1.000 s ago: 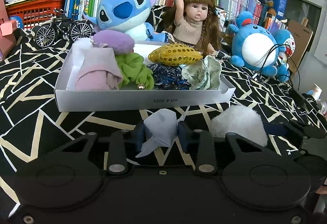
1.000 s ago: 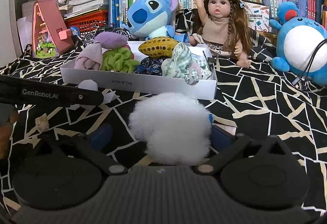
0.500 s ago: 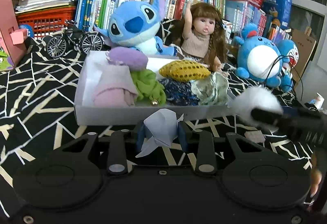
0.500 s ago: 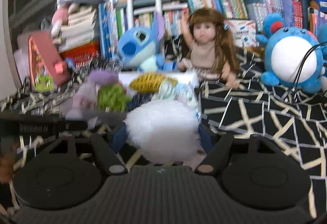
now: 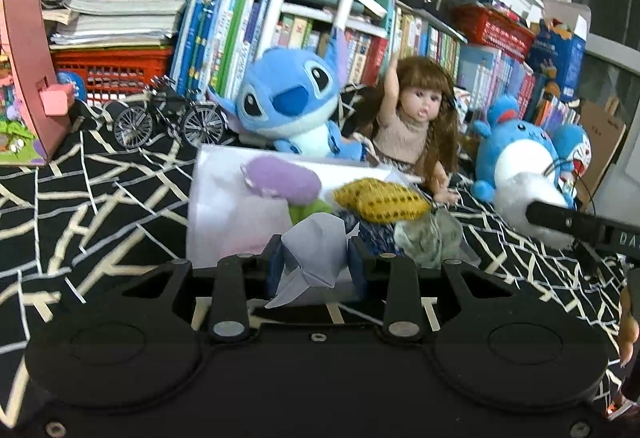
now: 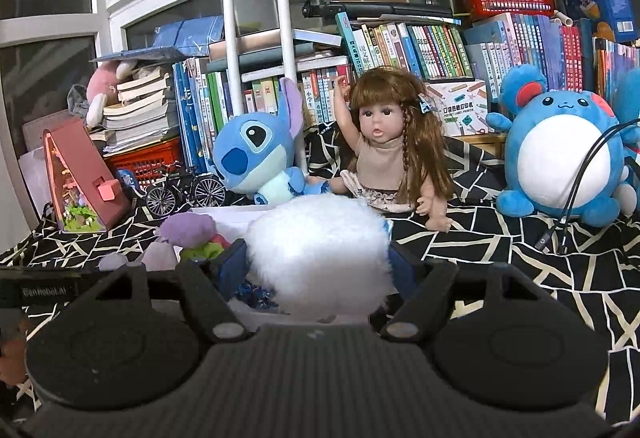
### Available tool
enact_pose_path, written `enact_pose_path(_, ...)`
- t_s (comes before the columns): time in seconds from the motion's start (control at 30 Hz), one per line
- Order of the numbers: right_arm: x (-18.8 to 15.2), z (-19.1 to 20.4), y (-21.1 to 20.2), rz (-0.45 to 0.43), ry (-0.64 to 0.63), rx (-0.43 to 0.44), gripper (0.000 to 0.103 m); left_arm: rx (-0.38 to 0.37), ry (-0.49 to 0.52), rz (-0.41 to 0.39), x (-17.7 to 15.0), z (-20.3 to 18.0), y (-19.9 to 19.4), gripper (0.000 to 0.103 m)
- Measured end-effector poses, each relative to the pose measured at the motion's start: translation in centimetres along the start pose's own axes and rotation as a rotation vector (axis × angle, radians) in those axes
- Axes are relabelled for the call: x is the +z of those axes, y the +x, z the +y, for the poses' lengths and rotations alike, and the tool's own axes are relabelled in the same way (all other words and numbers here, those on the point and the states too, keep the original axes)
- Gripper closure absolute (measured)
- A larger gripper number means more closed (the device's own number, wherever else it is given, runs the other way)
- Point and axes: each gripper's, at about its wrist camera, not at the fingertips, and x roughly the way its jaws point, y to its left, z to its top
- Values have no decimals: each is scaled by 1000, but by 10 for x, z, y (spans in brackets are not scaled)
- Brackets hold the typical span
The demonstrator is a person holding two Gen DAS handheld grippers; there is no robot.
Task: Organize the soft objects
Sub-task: 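Carry the paper bow with the left tool while the right carries the fluffy ball into the box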
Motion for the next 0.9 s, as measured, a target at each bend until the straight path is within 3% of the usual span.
enact_pose_path(0.43, 9, 5, 23, 33, 28, 27, 28, 41, -4, -12, 23, 8, 16, 71)
enact_pose_path(0.9, 42, 14, 97, 120, 67, 21, 28, 127, 33, -11, 70, 5, 84, 71)
